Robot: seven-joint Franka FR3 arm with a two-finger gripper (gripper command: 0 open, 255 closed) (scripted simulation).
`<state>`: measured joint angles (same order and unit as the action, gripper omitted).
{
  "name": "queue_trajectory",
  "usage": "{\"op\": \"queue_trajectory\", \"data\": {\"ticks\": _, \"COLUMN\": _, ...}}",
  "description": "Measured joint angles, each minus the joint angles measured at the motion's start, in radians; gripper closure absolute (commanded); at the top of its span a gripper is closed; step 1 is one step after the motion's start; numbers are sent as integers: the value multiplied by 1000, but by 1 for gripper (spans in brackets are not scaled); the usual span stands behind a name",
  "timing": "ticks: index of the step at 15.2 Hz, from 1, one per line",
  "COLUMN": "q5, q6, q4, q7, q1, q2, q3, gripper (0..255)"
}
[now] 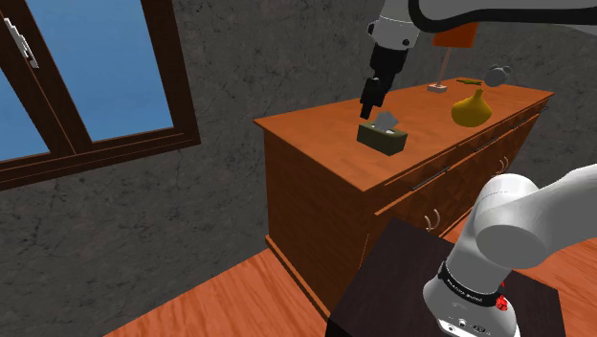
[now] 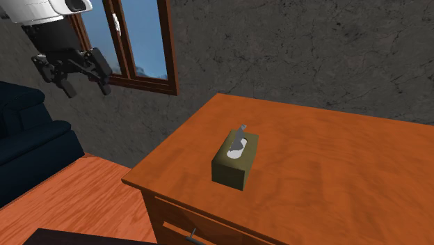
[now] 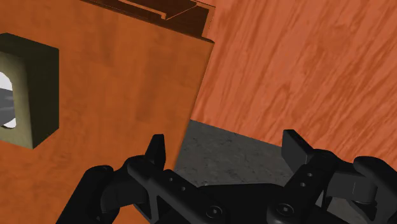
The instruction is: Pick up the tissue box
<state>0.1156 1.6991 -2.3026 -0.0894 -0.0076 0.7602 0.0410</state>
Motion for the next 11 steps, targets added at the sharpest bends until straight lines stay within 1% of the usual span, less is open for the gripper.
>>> {"op": "queue_trajectory", "data": {"ticks": 1, "q5": 0, "q6": 0, "q4": 0, "q7": 0, "q1": 0, "q2": 0, "q3": 0, "gripper": 0}}
{"op": "queue_trajectory", "data": {"ticks": 3, "q5": 3, "q6": -7, "q4": 3, "q7": -56, "q1": 2, "q2": 2, "q3": 43, "gripper": 0}}
{"op": "queue_trajectory", "data": {"ticks": 5, "q5": 11, "q6": -13, "q4": 4, "q7": -145, "q1": 4, "q2": 3, "q3": 111, "gripper": 0}}
{"op": "queue_trajectory", "data": {"ticks": 9, "q5": 23, "q6": -41, "q4": 48, "q7": -339, "q1": 15, "q2": -31, "q3": 254, "gripper": 0}}
{"op": "queue_trajectory", "data": {"ticks": 11, "q5": 26, "q6": -48, "q4": 83, "q7": -439, "q1": 27, "q2": -72, "q3": 331, "gripper": 0}}
